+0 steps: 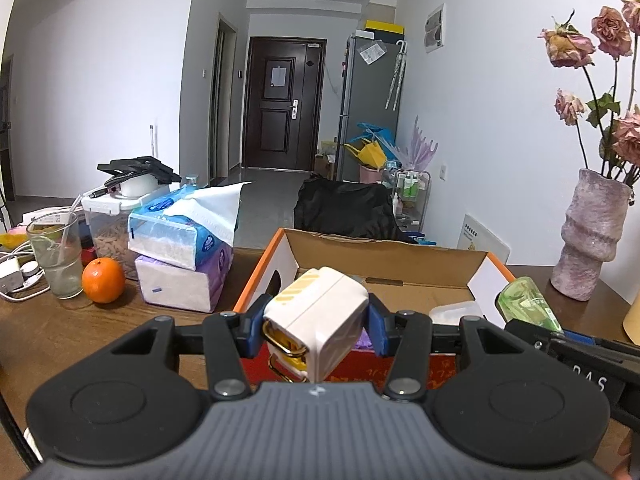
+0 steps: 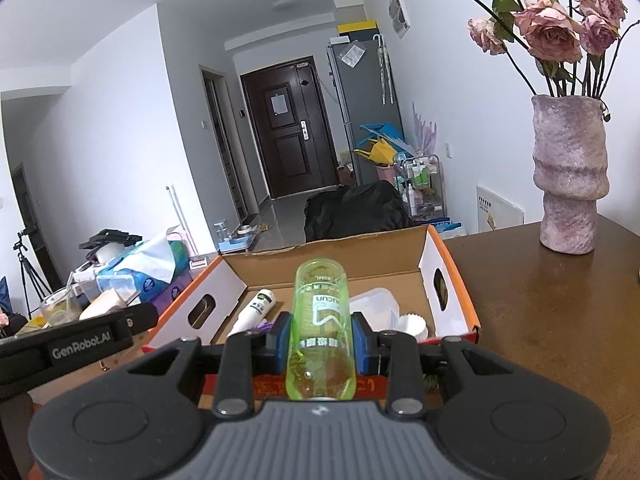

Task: Organize rigid objects
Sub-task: 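Carry the charger block and green spray bottle over the cardboard box with both tools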

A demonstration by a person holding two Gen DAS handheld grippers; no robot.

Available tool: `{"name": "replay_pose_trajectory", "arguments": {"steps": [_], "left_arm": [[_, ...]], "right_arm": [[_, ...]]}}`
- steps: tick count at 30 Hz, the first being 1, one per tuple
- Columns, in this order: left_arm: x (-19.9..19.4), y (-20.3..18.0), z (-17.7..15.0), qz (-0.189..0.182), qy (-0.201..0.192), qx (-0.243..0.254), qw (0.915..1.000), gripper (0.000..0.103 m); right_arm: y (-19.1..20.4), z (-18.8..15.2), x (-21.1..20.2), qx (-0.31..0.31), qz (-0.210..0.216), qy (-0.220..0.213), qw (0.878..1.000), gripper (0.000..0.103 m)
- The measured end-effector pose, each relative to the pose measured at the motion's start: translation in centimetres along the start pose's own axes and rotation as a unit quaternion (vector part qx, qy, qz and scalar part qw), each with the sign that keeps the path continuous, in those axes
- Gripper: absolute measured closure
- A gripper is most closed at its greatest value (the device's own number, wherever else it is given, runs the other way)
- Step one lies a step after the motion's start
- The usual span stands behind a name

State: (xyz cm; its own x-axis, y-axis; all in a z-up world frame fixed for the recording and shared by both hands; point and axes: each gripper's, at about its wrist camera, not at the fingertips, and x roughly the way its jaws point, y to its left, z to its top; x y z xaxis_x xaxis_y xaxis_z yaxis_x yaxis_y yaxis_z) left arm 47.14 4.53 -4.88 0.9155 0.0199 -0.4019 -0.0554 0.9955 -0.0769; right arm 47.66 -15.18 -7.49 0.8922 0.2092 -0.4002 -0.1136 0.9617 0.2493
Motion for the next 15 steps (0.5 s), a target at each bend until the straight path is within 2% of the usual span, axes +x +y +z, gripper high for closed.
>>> {"name": "replay_pose_trajectory", "arguments": {"steps": [15], "left_arm": [[3.8, -0.5, 1.3, -0.005, 0.003, 0.001, 1.0, 0.053]], "right_arm": [[-0.3, 1.6, 3.7, 0.0, -0.007, -0.001, 1.0, 0.073]]}}
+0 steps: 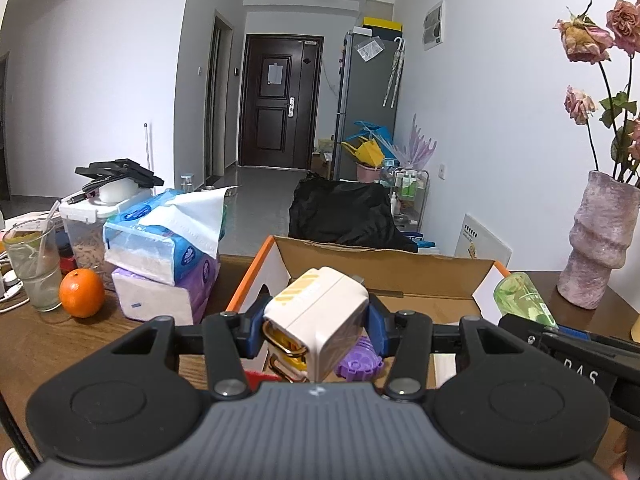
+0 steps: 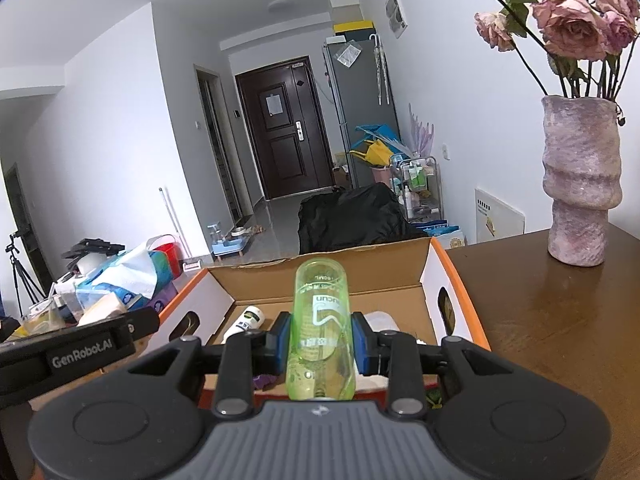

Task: Organize rigid objects
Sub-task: 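Carry the charger block and green spray bottle over the cardboard box with both tools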

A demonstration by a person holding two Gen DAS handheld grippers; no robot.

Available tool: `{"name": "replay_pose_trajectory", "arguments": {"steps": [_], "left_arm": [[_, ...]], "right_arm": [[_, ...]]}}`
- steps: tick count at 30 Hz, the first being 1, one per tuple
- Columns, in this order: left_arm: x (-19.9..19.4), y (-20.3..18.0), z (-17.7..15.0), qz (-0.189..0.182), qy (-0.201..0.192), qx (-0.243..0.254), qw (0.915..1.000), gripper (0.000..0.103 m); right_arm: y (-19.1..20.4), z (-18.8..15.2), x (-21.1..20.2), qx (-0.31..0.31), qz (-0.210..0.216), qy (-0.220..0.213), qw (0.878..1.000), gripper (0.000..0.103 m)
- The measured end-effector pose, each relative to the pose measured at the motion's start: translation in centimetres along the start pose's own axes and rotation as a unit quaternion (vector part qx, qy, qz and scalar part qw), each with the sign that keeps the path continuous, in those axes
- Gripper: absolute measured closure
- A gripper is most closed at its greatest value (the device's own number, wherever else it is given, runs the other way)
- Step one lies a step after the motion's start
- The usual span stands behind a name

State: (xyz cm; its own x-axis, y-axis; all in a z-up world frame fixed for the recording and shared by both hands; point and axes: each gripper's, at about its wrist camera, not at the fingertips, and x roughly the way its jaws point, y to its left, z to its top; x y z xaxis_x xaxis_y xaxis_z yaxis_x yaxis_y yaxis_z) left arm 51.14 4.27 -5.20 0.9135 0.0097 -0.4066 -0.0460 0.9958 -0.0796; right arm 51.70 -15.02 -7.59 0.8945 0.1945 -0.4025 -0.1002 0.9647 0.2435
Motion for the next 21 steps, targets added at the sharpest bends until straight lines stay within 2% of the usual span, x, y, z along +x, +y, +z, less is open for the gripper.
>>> {"name": "replay_pose_trajectory", "arguments": {"steps": [21], "left_arm": [[6.0, -0.2, 1.5, 0.015, 0.006, 0.012, 0.9998, 0.053]], "right_arm": [[-0.1, 2.3, 6.3, -0.001, -0.007, 0.008, 1.0, 0.073]]}}
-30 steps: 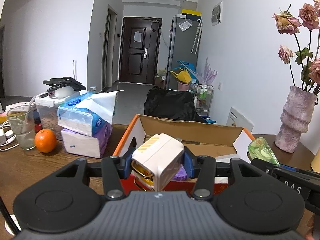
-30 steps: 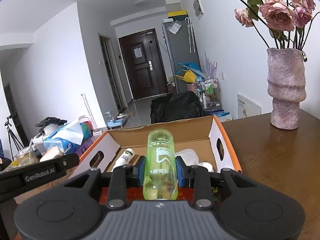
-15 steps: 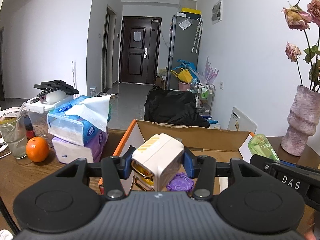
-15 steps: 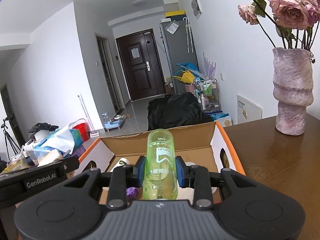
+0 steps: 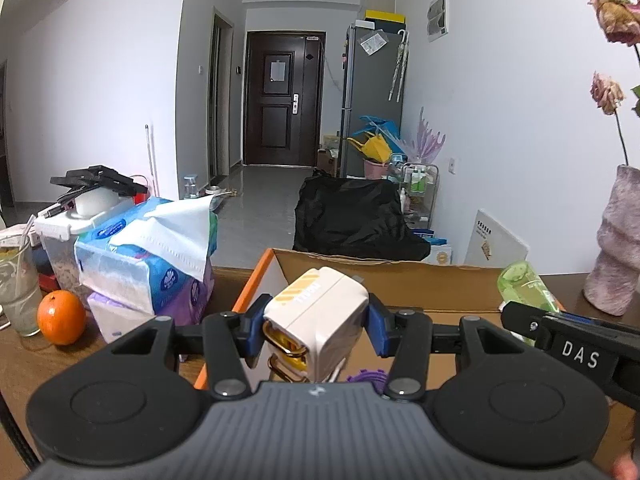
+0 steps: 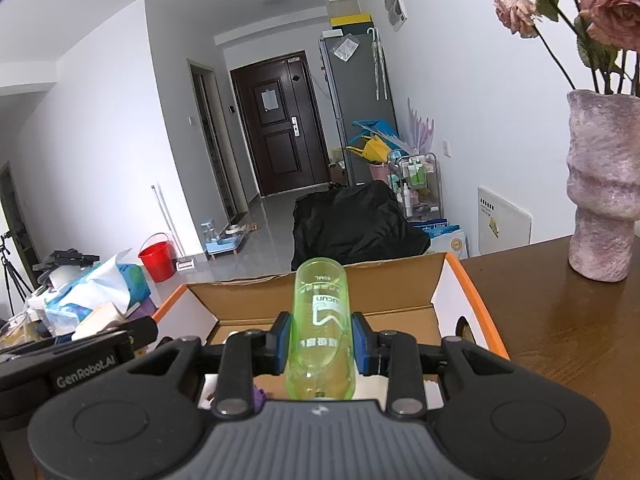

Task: Organize rigid objects
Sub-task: 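Carry the charger block and green spray bottle over the cardboard box with both tools, then open both tools to drop the charger block and green bottle into the box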

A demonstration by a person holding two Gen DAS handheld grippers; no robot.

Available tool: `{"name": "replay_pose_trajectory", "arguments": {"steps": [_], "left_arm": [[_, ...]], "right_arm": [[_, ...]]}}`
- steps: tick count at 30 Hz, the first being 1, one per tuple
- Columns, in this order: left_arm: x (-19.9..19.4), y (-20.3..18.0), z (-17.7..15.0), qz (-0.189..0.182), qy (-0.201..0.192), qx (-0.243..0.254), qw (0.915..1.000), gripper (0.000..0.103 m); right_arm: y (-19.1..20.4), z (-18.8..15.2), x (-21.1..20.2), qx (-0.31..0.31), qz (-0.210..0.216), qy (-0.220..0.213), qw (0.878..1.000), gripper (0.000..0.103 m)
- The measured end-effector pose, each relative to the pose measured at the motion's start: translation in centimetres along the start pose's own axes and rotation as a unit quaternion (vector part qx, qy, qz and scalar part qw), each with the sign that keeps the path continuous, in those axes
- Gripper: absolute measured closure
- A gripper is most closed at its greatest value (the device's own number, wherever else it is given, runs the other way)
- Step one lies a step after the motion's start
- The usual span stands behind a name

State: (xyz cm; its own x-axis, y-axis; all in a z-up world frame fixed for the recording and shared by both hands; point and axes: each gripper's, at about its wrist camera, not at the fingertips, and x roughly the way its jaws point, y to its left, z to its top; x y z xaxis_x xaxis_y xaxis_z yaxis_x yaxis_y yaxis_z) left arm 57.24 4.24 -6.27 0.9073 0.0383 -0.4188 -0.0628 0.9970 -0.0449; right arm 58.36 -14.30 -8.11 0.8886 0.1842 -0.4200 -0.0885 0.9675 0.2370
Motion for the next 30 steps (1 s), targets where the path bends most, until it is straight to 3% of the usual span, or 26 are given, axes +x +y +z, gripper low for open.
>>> {"name": "replay_pose_trajectory", "arguments": {"steps": [19, 20, 21, 22, 23, 24, 25, 30], "left_arm": [[4.6, 0.2, 0.3, 0.01, 0.024, 0.001, 0.9997, 0.052], [4.4, 0.3, 0.4, 0.01, 0.022, 0.0, 0.9997, 0.051], [4.2, 0.4, 0.5, 0.007, 0.02, -0.002, 0.9998, 0.041], [4.0, 0.5, 0.6, 0.005, 0.015, -0.004, 0.9999, 0.034], [3.6, 0.5, 0.7, 0.006, 0.008, -0.006, 0.9999, 0.019], [3.3, 0.6, 0.7, 0.011, 0.001, -0.006, 0.9999, 0.009], [3.0, 0.5, 0.8, 0.016, -0.005, -0.002, 0.9999, 0.006], [2.7, 0.4, 1.0, 0.026, -0.008, 0.007, 0.9996, 0.0]], "right_arm": [[0.2, 1.0, 4.7, -0.005, -0.02, 0.032, 0.999, 0.073], [0.0, 1.1, 4.8, -0.001, -0.025, 0.041, 0.999, 0.072], [-0.3, 1.3, 4.8, 0.005, -0.033, 0.049, 0.998, 0.071], [-0.6, 1.5, 4.8, 0.01, -0.039, 0.051, 0.998, 0.058], [-0.9, 1.6, 4.6, 0.013, -0.047, 0.052, 0.997, 0.035], [-1.1, 1.8, 4.5, 0.017, -0.054, 0.049, 0.997, 0.025], [-1.3, 1.8, 4.3, 0.022, -0.062, 0.044, 0.997, 0.012], [-2.0, 2.0, 3.7, 0.031, -0.064, 0.041, 0.997, 0.005]]}}
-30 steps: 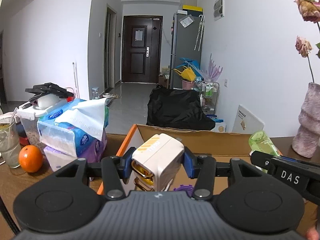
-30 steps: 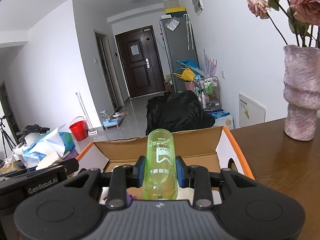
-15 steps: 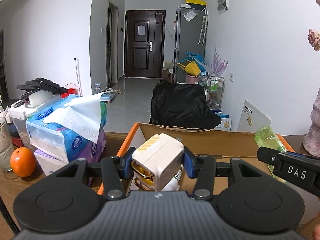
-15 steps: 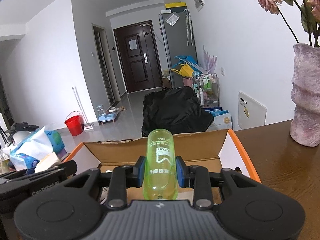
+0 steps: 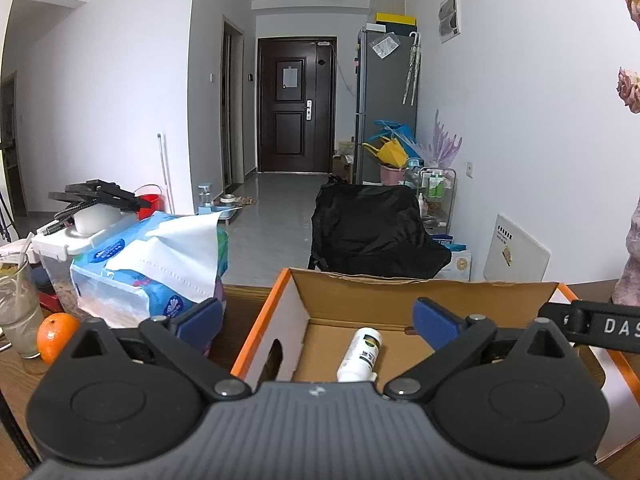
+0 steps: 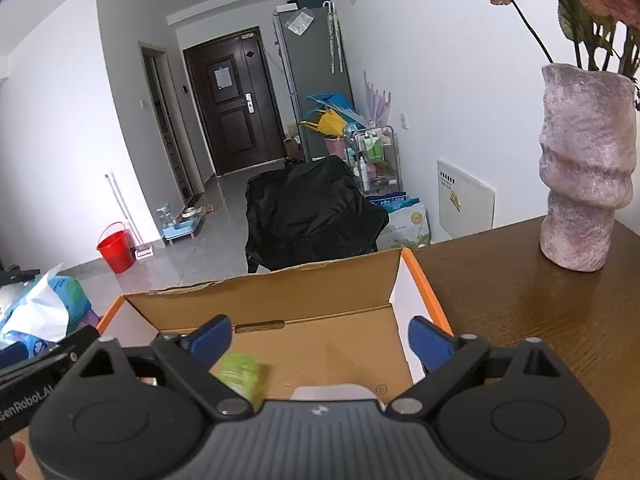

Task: Organize rigid objects
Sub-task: 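Open both tools to drop the charger block and green bottle into the box, then withdraw both open tools up from the box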

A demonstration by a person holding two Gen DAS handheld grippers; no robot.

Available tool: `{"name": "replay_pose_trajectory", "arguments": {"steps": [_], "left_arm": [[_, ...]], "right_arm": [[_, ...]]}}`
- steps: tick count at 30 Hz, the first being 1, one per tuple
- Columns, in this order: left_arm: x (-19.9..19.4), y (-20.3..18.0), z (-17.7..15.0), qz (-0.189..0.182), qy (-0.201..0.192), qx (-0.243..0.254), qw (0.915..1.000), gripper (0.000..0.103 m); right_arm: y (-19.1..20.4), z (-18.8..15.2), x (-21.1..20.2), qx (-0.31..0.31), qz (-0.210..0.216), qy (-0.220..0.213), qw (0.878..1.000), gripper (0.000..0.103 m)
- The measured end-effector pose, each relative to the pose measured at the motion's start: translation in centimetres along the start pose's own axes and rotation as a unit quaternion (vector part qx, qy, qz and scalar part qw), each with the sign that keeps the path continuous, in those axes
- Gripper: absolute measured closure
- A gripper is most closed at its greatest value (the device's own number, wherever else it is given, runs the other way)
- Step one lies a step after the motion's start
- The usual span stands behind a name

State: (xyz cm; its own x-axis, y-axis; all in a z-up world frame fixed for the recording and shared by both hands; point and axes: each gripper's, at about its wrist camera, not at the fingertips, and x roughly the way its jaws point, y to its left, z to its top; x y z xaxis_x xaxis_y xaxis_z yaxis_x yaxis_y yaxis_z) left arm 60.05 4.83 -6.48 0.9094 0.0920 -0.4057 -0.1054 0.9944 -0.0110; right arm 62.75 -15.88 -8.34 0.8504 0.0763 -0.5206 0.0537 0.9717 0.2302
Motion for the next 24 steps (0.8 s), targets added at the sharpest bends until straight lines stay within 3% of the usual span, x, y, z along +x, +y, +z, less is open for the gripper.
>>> {"name": "replay_pose_trajectory", "arguments": {"steps": [24], "left_arm": [[-4.2, 1.9, -0.7, 0.022, 0.003, 0.001, 0.9997, 0.0]], "right_arm": [[-0.2, -1.4, -4.0, -0.025, 0.017, -0.016, 0.999, 0.0]]}}
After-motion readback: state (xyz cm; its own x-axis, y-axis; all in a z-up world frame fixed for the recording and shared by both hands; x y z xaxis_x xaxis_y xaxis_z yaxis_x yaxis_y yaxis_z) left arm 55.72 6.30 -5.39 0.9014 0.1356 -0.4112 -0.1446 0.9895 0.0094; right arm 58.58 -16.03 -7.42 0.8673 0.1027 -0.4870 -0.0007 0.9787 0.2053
